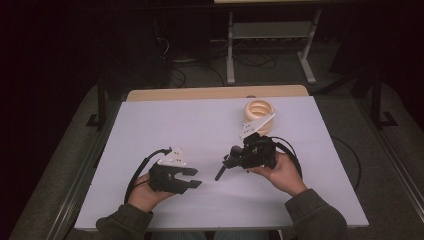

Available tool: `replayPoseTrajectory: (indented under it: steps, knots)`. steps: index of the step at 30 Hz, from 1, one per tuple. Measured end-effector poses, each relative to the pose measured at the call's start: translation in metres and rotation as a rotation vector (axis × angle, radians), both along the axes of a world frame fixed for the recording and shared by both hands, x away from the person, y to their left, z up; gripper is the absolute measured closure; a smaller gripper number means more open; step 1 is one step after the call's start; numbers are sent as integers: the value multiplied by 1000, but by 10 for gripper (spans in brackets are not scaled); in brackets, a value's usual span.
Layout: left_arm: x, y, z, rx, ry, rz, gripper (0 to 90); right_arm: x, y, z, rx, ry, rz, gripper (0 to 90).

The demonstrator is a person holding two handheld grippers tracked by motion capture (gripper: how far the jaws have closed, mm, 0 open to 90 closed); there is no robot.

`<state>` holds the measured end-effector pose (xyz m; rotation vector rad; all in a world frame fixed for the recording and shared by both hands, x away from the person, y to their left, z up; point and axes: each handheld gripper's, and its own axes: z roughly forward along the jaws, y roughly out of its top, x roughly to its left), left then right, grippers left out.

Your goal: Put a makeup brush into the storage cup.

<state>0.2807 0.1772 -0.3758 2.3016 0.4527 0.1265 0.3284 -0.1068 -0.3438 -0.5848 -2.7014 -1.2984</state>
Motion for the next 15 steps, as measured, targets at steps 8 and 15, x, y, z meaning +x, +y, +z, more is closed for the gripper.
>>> replayPoseTrajectory:
  steps: [8,15]
  knots:
    - [-3,9,-3,-17,-15,38,531,4,-9,7,-19,6,-26,764]
    - [-5,16,-7,-20,-18,62,511,9,-17,13,-30,3,-49,764]
